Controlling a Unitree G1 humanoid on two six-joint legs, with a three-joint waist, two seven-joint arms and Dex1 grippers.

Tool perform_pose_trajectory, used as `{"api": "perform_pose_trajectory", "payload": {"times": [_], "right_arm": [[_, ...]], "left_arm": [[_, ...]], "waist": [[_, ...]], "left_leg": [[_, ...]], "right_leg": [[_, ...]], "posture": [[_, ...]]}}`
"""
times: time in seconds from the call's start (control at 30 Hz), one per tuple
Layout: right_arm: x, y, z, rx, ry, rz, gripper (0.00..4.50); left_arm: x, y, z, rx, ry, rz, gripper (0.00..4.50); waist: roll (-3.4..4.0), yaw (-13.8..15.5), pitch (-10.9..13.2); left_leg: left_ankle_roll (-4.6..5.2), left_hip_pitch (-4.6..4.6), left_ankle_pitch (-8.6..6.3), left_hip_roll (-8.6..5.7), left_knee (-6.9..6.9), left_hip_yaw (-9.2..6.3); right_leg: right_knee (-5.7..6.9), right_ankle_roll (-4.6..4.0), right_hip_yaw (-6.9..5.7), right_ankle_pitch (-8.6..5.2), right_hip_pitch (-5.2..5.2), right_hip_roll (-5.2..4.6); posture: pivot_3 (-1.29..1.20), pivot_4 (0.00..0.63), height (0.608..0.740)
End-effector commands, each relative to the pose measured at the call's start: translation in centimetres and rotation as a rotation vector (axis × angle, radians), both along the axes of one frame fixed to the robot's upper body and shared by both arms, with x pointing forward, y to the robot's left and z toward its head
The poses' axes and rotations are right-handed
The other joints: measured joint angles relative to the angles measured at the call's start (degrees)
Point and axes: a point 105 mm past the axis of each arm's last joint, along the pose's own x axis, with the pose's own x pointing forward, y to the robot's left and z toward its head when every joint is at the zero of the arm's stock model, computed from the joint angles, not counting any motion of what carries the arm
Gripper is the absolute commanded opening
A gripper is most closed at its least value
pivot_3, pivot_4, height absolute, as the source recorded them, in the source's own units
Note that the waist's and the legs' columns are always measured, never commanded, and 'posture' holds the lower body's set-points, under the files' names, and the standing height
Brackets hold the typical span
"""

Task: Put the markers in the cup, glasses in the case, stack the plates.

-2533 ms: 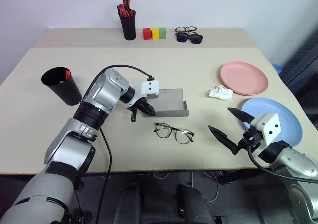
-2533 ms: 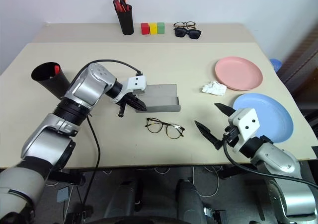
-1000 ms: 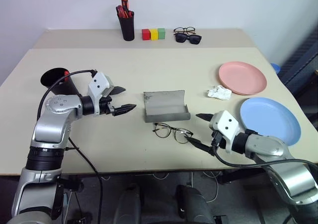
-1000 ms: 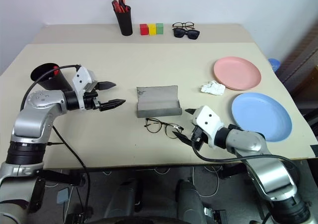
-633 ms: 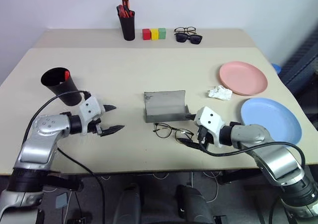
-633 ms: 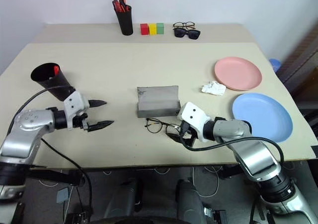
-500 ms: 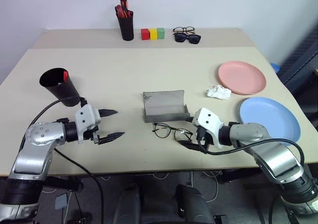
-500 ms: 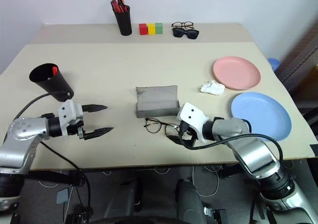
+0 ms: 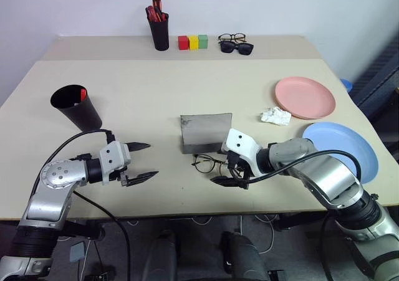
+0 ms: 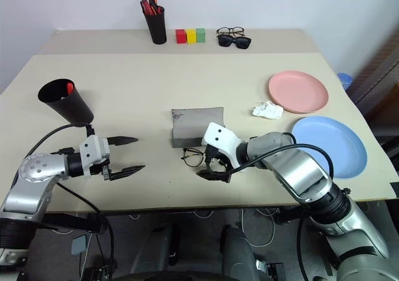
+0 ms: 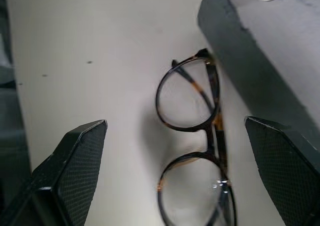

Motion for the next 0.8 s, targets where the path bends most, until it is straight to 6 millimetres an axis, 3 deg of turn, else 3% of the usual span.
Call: {"api": "perform_pose_trajectory", "payload": {"times": [0.03,0.63,0.77,0.8], "right_arm": [[-0.1,0.5,0.7,0.016,0.003,0.022,4.5],[0.9,1.1,-0.3,0.056,0.035,-0.003,4.5],[1.1,1.2,-0.5,0.057,0.034,-0.004,4.5],[1.1,1.2,-0.5,0.058,0.034,-0.004,4.25]], "left_arm": [[0.1,-0.3,0.5,-0.003,-0.027,-0.006,4.08],[-1.4,-0.3,1.8,-0.062,-0.109,-0.007,4.08],[-2.4,-0.2,1.8,-0.1,-0.02,-0.047,4.08],[-2.7,-0.3,2.4,-0.153,-0.004,-0.077,4.11]], "waist": [[0.0,-0.1,0.0],[0.0,-1.1,0.0],[0.01,-1.3,0.0],[0.02,-1.3,0.0]], "left_leg": [[0.0,0.0,0.0,0.0,-0.01,0.0],[-0.01,-0.02,0.0,0.01,-0.08,0.0],[-0.01,-0.02,0.0,0.01,-0.12,0.0],[-0.01,-0.02,0.0,0.02,-0.12,0.0]], "right_leg": [[0.0,0.0,0.0,0.0,-0.01,0.0],[-0.01,0.0,0.0,0.0,-0.07,0.0],[0.0,0.0,0.0,0.0,-0.1,0.0],[0.01,0.0,0.0,0.0,-0.11,0.0]], "posture": [[0.0,0.15,0.74],[0.0,0.15,0.74],[0.0,0.15,0.74],[0.0,0.15,0.74]]}}
